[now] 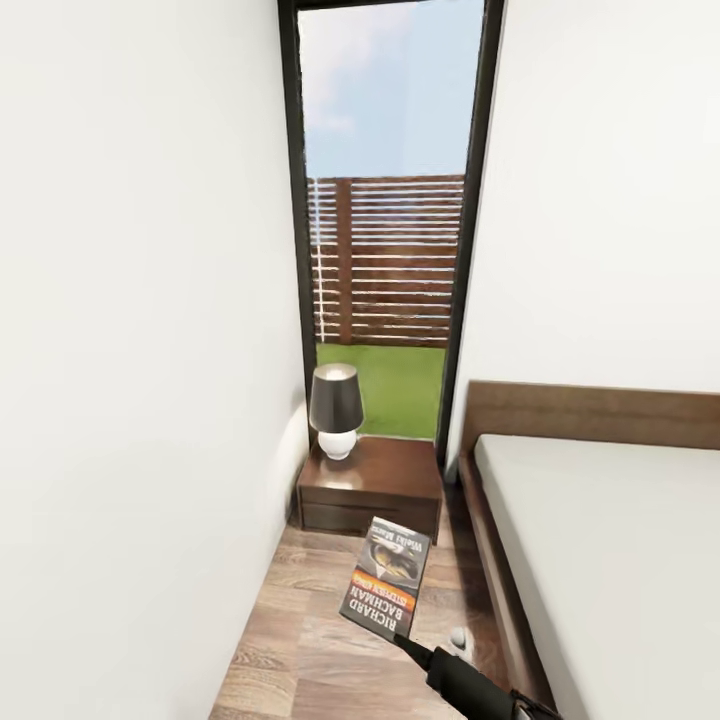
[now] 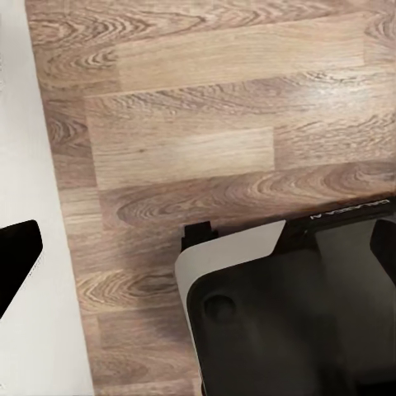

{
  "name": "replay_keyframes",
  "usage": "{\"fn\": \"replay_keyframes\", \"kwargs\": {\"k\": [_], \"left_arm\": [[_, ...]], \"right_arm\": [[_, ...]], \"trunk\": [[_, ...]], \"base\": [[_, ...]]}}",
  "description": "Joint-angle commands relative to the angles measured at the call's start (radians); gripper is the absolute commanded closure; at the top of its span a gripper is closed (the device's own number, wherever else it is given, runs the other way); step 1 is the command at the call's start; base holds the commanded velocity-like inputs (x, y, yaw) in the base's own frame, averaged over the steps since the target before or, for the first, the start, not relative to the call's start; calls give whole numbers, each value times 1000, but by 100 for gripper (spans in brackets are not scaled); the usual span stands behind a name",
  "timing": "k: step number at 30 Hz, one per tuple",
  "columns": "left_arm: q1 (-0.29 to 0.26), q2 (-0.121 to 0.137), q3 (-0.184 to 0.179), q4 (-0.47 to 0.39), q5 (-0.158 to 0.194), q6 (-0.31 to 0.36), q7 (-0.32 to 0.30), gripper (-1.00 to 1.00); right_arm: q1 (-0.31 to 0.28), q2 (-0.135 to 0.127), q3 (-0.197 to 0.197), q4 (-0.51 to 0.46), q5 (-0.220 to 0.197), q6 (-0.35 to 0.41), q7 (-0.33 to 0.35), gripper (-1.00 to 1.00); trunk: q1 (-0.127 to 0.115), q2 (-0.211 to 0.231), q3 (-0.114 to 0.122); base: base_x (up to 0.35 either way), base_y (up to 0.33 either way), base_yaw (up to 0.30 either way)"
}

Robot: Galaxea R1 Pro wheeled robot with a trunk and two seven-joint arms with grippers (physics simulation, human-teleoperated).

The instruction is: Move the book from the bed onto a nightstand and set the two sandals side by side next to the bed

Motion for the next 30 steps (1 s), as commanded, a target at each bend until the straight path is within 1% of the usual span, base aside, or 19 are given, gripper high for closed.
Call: {"fn": "replay_keyframes", "kwargs": {"k": [1, 4, 9, 16, 26, 30], "left_arm": [[0, 1, -6, -2, 10, 6, 0, -100], [0, 1, -6, -2, 10, 6, 6, -100], [0, 1, -6, -2, 10, 6, 18, -100], [0, 1, -7, -2, 9, 6, 21, -100], [0, 1, -7, -2, 10, 4, 22, -100], [0, 1, -7, -2, 9, 4, 22, -100]], "right_arm": [[0, -1, -23, -1, 9, 10, 4, 100], [0, -4, -57, 0, 10, 11, 4, 100], [0, -6, -84, 1, 10, 11, 7, 100], [0, -6, -91, 2, 11, 12, 7, 100], [0, -5, -93, 3, 11, 10, 7, 100], [0, -5, -93, 4, 11, 8, 7, 100]], "trunk": [[1, -1, 0], [1, -1, 0], [1, -1, 0], [1, -1, 0], [1, -1, 0], [1, -1, 0]], "base": [[272, 26, 0], [291, 43, 0], [309, 56, 0], [255, 19, -53], [277, 3, -231], [284, -35, -99]]}}
